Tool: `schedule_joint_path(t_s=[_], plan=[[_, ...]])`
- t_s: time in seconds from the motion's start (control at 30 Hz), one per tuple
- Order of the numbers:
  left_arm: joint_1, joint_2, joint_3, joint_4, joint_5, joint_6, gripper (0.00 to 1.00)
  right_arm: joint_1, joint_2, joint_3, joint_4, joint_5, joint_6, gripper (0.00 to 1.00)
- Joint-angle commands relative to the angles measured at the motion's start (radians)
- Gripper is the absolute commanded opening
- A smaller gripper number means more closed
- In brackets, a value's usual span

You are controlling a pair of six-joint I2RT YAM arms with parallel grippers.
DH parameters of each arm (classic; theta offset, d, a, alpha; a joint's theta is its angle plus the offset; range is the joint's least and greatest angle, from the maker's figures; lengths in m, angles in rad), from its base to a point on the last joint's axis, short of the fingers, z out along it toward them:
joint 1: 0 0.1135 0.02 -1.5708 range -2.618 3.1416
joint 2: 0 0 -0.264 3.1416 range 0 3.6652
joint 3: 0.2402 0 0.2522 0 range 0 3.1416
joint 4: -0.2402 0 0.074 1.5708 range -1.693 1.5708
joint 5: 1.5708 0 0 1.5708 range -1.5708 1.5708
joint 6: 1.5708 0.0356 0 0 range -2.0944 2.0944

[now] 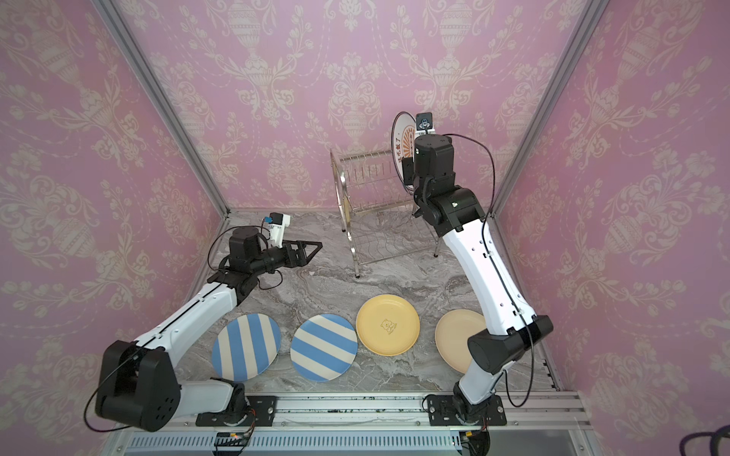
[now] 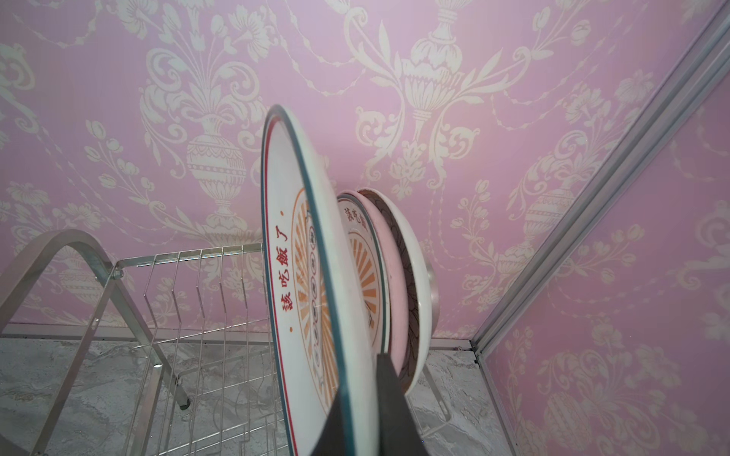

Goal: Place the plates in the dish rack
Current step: 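Lower the small sunburst plate into the rack slot nearer the robot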

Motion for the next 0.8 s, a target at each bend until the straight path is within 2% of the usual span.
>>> schedule_joint_path(t_s=[0.0,0.27,0.77], plan=[[-0.003,-0.013,0.033,-0.068,-0.010,0.039,0.99,-0.003,0.041,0.077,0.028,-0.035,0.003,0.00],[-0.003,-0.015,0.029,-0.083,-0.022,0.060,0.99,-0.037,0.113,0.127,0.017,-0.074,0.035,0.00],[-0.002,-0.014,0.030,-0.106,-0.025,0.086,0.99,-0.056,0.170,0.135,0.091,-0.023,-0.007,0.00]])
